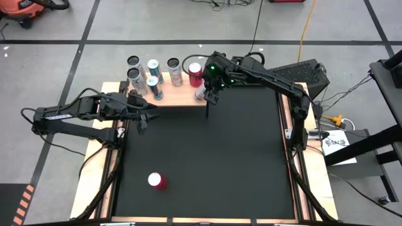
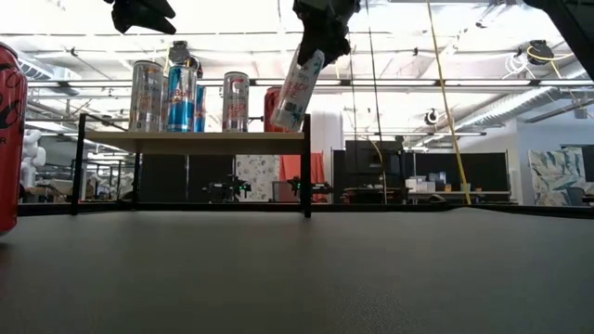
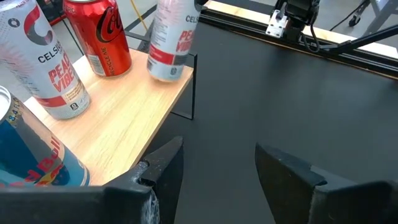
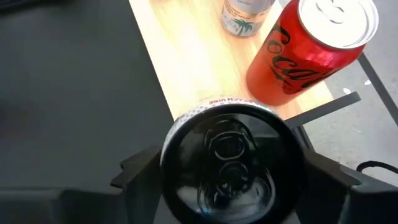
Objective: Place canned beverage on shelf
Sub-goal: Put the white pink soda can on the shelf aligned with the white pink soda can
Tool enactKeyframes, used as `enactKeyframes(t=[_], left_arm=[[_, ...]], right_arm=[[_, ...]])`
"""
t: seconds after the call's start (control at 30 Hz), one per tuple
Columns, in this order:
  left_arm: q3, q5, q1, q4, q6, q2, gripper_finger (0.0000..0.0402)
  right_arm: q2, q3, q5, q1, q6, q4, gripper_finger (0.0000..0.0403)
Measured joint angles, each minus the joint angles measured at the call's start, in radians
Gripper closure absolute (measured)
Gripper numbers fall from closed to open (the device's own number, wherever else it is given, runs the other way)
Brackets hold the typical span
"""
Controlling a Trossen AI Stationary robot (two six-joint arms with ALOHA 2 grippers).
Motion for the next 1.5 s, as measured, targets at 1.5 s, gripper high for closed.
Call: enactKeyframes(t=[1.5], left_arm=[[0.0,0.0,0.0,-0.016,0.0,0.0,0.0201]], right_arm=[[0.064,-0.001,-0.033,-0.016,-0.009,0.197,0.0135]])
